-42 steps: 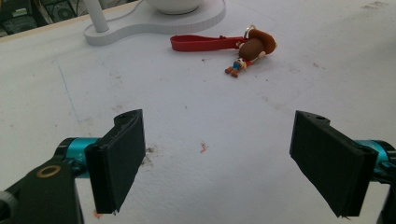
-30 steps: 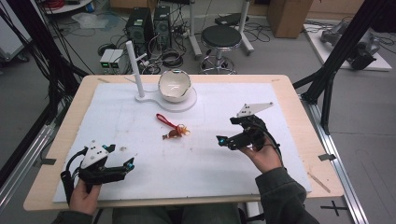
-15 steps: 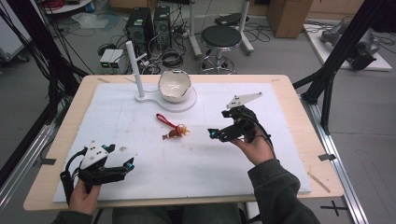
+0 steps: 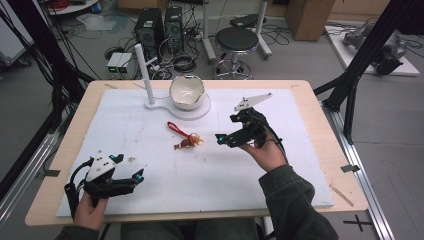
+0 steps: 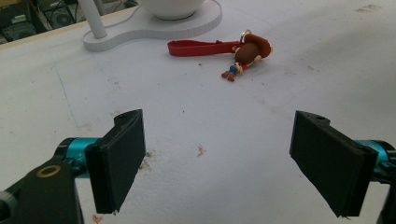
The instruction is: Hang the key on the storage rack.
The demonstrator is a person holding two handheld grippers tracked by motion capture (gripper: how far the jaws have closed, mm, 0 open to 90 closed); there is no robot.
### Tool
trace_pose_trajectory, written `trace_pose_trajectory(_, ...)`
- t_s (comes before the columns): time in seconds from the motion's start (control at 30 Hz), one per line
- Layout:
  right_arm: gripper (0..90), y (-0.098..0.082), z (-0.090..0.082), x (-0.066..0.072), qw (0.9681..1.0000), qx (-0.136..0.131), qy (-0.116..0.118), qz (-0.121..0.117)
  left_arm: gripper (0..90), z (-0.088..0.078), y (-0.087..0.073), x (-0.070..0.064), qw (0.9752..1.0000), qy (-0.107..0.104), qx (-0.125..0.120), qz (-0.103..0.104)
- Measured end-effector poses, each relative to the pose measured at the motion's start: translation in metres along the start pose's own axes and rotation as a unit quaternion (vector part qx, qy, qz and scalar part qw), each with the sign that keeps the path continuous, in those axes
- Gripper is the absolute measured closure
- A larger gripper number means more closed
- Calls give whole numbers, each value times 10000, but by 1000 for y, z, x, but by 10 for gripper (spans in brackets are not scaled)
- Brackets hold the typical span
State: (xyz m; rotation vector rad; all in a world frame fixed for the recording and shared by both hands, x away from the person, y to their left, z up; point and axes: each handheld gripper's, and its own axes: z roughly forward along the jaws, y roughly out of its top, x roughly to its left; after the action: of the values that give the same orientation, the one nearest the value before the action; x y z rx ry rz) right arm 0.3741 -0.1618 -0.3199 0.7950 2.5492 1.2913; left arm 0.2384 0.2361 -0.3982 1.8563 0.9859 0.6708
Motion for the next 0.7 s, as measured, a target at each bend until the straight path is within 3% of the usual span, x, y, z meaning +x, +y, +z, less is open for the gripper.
trace_pose_trajectory(0.7,140,25,32,-1,9995,295,124,6,187,2,1,-1,10000,-47,-1,37)
